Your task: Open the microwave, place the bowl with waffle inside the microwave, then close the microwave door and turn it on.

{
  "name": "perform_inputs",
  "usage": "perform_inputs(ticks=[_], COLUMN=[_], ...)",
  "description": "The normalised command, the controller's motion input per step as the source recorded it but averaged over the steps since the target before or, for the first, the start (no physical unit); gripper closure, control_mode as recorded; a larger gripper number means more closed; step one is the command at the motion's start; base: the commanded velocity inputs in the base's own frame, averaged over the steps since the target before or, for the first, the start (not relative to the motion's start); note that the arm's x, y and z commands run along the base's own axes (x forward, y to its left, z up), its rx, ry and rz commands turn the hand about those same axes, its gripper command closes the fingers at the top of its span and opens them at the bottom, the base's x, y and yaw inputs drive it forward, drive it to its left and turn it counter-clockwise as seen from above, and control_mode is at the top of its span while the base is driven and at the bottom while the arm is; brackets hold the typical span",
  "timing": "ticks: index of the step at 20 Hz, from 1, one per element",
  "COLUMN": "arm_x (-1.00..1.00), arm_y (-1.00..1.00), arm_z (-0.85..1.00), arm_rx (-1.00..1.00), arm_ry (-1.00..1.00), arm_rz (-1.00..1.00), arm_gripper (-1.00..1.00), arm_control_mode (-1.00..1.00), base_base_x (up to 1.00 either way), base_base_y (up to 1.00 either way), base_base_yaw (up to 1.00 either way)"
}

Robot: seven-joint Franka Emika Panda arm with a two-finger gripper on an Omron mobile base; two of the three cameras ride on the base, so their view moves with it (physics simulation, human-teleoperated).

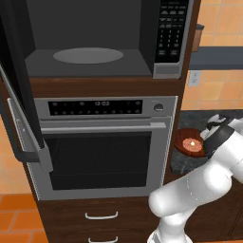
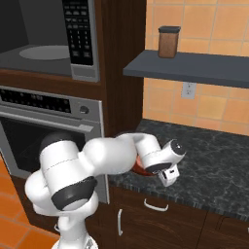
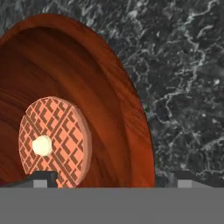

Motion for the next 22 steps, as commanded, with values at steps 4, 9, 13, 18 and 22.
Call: perform_inputs(ticks=[4,9,13,18,22], arm_x=[0.11,0.02,0.02,0.00,-0.16], arm_y=[0.34,0.42,0.22,-0.08,-0.57], arm_z=[-0.14,-0.04,-0.14,-0.09,0.37], arm_rx=[-0.15,-0.16,-0.13,0.00,0.13], arm_ry=[0.06,0.02,0.03,0.00,0.00], arm_rz=[0.00,-0.01,-0.01,-0.04,-0.10], arm_gripper=[-1.00,1.00,1.00,1.00,1.00], arm_control_mode=[-1.00,-1.00,-1.00,-1.00,-1.00], base_base_x=[0.00,0.00,0.00,0.00,0.00], base_base_y=[0.00,0.00,0.00,0.00,0.00], base_base_yaw=[0.00,0.00,0.00,0.00,0.00])
